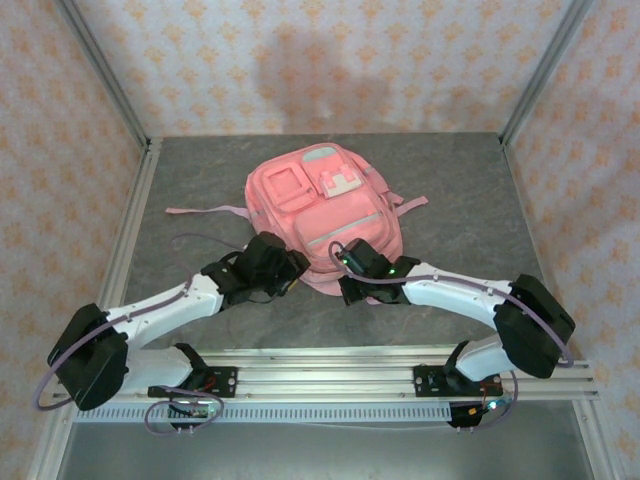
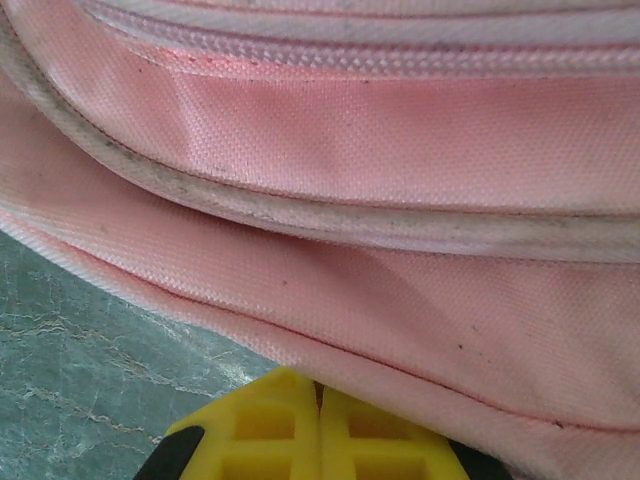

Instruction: Pack books, pencil case, and school supplies into a backpack

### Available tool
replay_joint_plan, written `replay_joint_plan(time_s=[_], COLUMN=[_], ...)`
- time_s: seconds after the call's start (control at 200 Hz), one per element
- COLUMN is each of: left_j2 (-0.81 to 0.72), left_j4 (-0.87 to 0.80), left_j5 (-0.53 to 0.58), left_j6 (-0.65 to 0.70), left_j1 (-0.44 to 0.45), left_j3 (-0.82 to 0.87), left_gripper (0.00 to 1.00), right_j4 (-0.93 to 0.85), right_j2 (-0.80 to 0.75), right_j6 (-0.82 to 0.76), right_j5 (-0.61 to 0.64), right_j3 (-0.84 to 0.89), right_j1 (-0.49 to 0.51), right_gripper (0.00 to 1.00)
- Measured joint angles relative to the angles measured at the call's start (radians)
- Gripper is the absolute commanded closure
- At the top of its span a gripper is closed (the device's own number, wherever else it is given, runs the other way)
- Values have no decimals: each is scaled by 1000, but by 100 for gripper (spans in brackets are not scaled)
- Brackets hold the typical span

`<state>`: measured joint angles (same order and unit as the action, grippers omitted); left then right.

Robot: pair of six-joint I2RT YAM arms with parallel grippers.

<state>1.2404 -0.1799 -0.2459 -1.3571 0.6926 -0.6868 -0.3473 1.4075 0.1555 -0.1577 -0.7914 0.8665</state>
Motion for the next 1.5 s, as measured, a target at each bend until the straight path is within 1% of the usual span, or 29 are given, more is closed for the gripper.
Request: replay_joint_plan(time_s=[0.125, 0.205, 0.315, 0.375, 0.41, 0.48, 0.595, 0.641, 0.851, 1.071, 1.496], left_j2=[104, 165, 187, 188, 188, 196, 228, 235, 233, 194, 100], left_j4=[0, 1, 1, 0, -2, -11, -29, -35, -74, -143, -236], left_j5=[-11, -17, -18, -18, -15, -10, -3, 0, -1, 15, 30], left_j6=[-59, -85, -104, -110, -113, -117, -104, -105, -72, -18, 84], left_j1=[19, 34, 45, 47, 48, 47, 47, 45, 32, 14, -73], left_j3=[-43, -71, -90, -99, -105, -119, -146, -153, -164, -177, -155], left_gripper=[52, 52, 52, 55, 59, 69, 93, 100, 100, 100, 100], right_j4=[3, 4, 7, 12, 15, 19, 19, 18, -1, -22, -47], right_j2=[0, 0, 0, 0, 0, 0, 0, 0, 0, -2, -31], right_j6=[0, 0, 0, 0, 1, 1, 0, 0, -15, -30, -45], right_j5=[0, 0, 0, 0, -1, -3, -3, -3, 13, 21, 29], right_j3=[0, 0, 0, 0, 0, 0, 0, 0, -4, -25, -29], right_j1=[0, 0, 0, 0, 0, 0, 0, 0, 0, 3, 3], right_gripper=[100, 100, 100, 100, 100, 100, 100, 100, 100, 100, 100])
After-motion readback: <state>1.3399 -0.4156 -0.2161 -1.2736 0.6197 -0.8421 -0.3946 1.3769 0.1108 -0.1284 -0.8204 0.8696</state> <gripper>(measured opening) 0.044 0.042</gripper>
